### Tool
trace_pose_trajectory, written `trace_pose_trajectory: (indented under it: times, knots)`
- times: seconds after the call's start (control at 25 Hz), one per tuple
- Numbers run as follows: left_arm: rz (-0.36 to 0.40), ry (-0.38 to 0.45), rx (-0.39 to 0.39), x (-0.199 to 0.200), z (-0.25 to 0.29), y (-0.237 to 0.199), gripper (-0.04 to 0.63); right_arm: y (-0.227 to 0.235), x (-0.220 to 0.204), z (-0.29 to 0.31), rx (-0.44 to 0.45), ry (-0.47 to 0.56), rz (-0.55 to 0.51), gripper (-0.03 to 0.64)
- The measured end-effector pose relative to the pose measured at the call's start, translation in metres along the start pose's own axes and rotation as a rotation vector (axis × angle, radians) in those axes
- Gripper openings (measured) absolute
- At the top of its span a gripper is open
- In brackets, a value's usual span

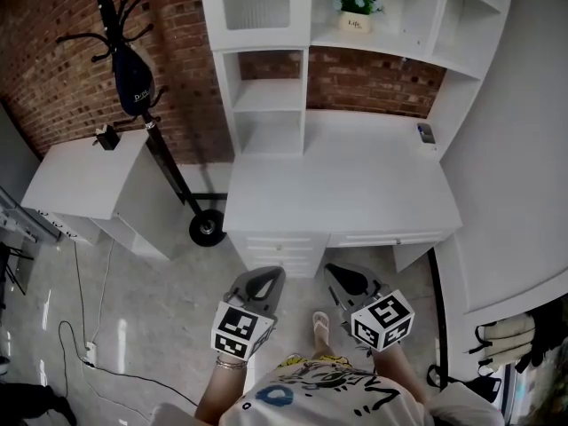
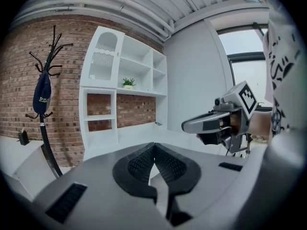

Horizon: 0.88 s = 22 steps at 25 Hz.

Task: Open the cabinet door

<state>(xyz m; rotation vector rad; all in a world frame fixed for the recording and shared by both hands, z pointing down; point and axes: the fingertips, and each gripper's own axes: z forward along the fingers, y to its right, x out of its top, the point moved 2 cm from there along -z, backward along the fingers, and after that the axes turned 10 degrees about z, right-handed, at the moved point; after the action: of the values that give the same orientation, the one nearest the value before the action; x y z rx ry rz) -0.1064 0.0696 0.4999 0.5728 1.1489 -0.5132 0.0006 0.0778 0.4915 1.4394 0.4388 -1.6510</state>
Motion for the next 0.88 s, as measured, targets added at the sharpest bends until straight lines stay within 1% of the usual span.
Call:
trace_pose_trajectory:
  times: [0.2, 0.64, 0.88]
  knots:
    - [-0.007, -0.007, 0.002, 0.004, 0.023, -0.005, 0.014, 0.019, 0.01, 0.014, 0.025, -0.006, -0.009, 0.029]
    - [-0.029, -0.002, 0.057, 0.028, 0.077, -0.026, 0.014, 0.063, 0.039, 0.033, 0.091, -0.016, -0.026, 0.029]
    - [-0.028, -0.014, 0.053, 0.037, 0.105, -0.021, 0.014, 0.091, 0.045, 0.038, 0.089, -0.031, -0.055, 0.029]
